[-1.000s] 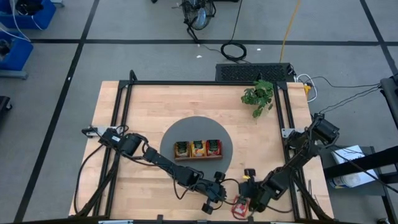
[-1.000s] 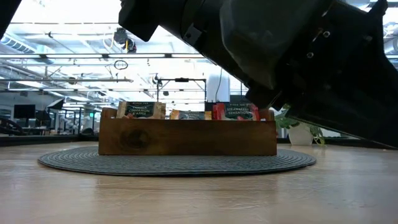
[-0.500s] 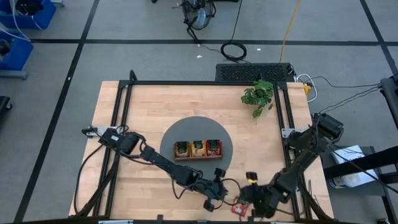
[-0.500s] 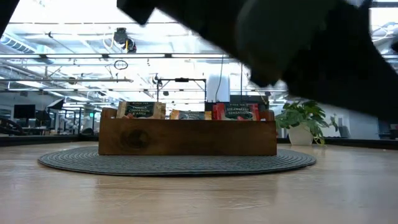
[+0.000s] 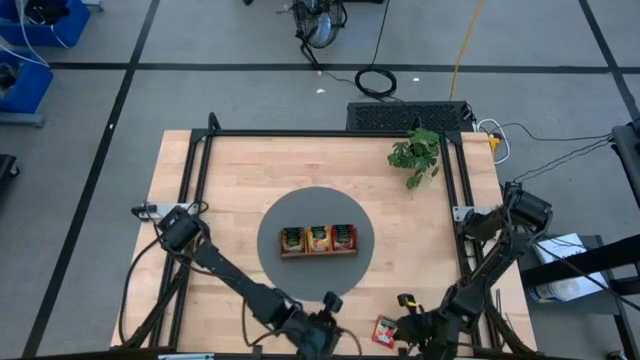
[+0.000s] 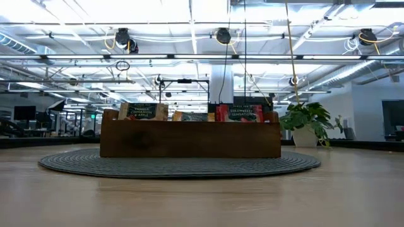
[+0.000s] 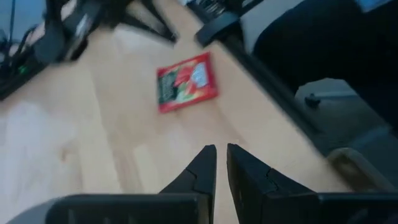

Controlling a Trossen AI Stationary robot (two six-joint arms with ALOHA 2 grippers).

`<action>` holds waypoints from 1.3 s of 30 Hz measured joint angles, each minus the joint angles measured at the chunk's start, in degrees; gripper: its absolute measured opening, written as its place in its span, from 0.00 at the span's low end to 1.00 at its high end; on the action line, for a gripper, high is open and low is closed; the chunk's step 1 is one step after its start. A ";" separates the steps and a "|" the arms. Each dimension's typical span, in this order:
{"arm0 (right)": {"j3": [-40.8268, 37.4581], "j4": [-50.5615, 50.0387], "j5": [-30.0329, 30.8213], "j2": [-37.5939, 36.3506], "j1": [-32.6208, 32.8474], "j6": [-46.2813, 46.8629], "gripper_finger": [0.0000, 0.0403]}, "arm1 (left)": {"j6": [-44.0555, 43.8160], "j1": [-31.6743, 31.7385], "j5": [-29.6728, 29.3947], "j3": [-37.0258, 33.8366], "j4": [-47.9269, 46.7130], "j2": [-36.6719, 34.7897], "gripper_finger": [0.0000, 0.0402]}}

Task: Pick & Place Tea
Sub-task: Put the red tea bag into the right section of the wooden organizer

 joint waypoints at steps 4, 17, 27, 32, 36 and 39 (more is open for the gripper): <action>-0.37 2.80 -0.55 2.15 -1.82 0.02 0.00 | -0.05 -0.33 0.05 0.00 0.86 -0.11 0.12; -0.32 -4.17 -9.99 4.93 -4.56 3.04 0.00 | -3.48 2.19 1.09 0.00 0.76 -0.11 0.12; -0.27 -7.66 -5.27 5.03 -9.34 1.21 0.00 | -4.20 4.08 5.31 0.02 7.66 3.05 0.12; -0.31 -7.64 -4.90 5.05 -11.92 1.42 0.00 | -4.35 4.72 6.33 0.02 9.05 3.80 0.12; -0.39 -5.89 -2.47 5.20 -13.30 1.51 0.00 | -7.34 5.23 9.59 0.02 8.20 3.80 0.12; -0.47 -4.44 -1.12 5.29 -13.91 1.76 0.00 | -8.10 5.25 11.14 0.05 7.57 4.19 0.12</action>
